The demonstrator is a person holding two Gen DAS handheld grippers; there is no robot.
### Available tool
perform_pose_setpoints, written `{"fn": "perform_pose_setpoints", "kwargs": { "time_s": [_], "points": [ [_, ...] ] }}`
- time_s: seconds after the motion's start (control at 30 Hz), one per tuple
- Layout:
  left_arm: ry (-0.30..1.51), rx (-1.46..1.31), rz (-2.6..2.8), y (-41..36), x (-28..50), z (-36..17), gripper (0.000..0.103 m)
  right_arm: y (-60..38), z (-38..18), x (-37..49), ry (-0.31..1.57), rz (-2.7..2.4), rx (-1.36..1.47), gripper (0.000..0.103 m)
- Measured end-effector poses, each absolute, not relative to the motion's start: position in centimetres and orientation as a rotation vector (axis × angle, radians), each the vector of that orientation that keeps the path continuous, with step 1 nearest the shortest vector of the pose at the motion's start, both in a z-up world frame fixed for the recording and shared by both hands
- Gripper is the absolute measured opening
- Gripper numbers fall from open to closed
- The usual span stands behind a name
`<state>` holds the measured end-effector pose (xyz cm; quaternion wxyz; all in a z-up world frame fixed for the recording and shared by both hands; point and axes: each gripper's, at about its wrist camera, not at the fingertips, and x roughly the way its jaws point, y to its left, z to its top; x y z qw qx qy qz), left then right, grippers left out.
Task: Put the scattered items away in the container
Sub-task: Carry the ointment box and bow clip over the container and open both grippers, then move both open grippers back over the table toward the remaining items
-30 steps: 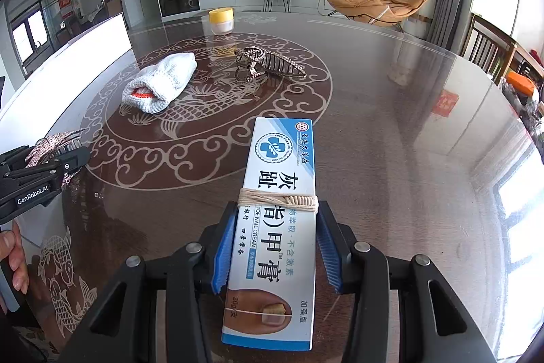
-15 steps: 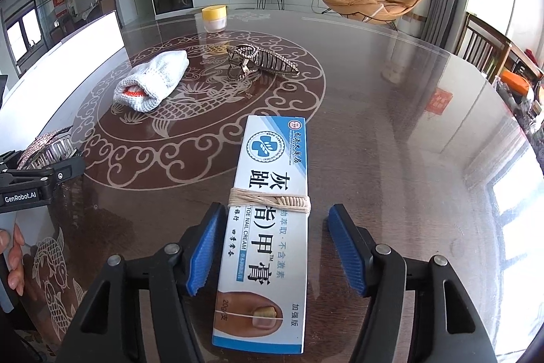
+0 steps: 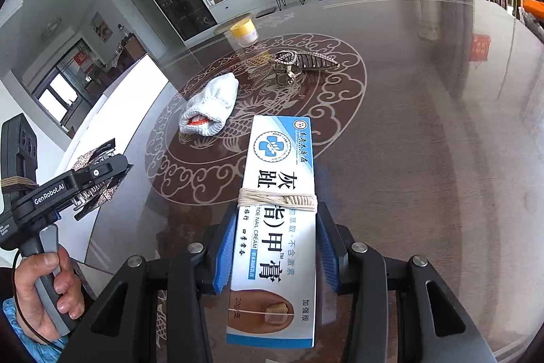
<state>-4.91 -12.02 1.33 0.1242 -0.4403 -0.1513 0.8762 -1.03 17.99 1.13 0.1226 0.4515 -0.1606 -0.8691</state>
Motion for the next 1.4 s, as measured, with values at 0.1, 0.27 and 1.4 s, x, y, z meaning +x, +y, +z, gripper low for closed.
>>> {"fn": "perform_pose_setpoints", "kwargs": {
  "time_s": [0.1, 0.27, 1.4],
  "points": [
    [-0.528, -1.266, 2.564, -16.1, -5.5, 5.6, 0.047, 14.0, 3.7, -2.7, -0.469, -2.441, 1.264, 0.044],
    [-0.380, -1.293, 2.701, -25.6, -6.9, 13.9, 0.047, 3.8, 11.1, -6.3, -0.368, -2.301, 1.099, 0.044],
    [-0.215, -1.666, 3.070, -44.6, -6.6, 8.7, 0.091, -24.4, 7.9, -13.8, -0.190, -2.058, 1.189, 0.052]
  ]
}}
